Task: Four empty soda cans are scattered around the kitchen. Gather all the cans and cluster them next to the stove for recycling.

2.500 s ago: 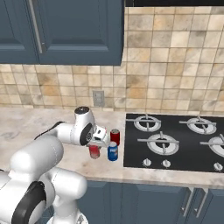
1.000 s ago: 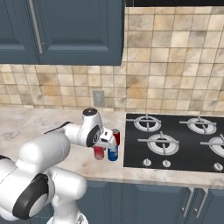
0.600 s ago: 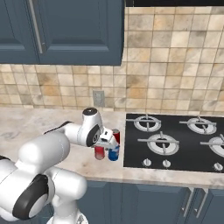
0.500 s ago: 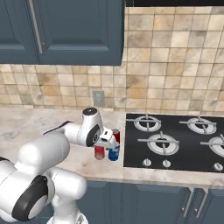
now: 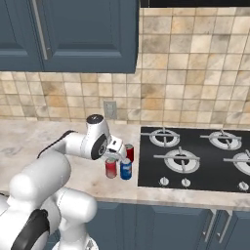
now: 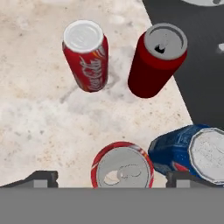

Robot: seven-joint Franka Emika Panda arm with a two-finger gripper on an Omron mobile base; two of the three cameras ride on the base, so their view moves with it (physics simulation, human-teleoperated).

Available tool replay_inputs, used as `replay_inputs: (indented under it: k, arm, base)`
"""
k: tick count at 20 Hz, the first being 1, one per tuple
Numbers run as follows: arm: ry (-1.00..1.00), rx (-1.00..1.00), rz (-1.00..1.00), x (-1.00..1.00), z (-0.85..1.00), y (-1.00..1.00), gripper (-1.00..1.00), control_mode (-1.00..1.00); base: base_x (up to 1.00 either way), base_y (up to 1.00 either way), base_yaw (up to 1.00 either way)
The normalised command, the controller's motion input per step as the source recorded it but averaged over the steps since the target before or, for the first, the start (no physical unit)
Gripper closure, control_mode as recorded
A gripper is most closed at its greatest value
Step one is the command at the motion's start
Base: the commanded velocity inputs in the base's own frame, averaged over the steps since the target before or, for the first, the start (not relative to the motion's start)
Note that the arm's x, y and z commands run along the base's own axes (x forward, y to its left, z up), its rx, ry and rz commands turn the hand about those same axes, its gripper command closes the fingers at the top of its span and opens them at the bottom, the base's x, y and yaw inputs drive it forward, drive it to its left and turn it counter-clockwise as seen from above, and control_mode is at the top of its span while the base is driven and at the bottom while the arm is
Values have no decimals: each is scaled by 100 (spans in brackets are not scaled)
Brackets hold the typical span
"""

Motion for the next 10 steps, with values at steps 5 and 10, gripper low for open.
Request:
replay_inputs:
  k: [5, 10]
  arm:
    - [-9, 0, 0, -44, 49, 3, -100, -100]
    - [-15, 0, 0, -98, 19, 0, -100, -100]
  base:
    - [0, 0, 0]
    - [0, 0, 0]
